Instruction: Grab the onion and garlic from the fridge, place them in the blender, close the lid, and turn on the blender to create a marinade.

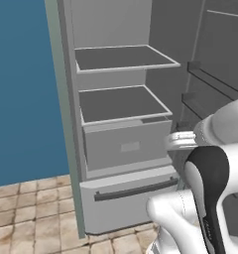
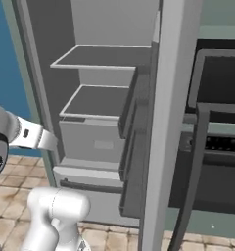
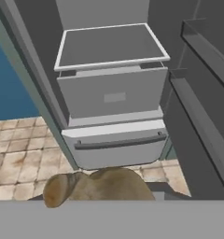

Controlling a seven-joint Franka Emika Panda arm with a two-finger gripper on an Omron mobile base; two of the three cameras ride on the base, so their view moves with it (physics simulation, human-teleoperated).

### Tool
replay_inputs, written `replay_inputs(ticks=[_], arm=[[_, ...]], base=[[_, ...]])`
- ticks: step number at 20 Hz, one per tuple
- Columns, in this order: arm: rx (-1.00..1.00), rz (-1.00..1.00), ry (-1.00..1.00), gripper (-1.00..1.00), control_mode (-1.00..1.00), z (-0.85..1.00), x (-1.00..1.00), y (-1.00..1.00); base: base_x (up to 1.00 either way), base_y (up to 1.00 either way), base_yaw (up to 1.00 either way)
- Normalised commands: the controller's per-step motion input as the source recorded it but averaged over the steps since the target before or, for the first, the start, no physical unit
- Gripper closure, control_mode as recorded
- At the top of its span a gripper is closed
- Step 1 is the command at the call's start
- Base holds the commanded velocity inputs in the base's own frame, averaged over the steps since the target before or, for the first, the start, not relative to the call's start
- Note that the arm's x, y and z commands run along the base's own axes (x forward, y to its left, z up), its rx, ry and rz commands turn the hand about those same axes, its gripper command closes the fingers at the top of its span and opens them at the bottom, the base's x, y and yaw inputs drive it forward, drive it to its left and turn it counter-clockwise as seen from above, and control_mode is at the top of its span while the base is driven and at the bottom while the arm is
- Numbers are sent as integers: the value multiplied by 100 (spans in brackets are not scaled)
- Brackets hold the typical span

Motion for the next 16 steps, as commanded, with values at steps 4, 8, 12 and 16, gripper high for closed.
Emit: replay_inputs(ticks=[4, 8, 12, 16], arm=[[0, 0, 0, 100, 100, 0, 0, 0], [0, 0, 0, 100, 100, 0, 0, 0], [0, 0, 0, 100, 100, 0, 0, 0], [0, 0, 0, 100, 100, 0, 0, 0]], base=[[-51, 84, -40], [-34, 93, -53], [-6, 99, -55], [11, 100, -46]])
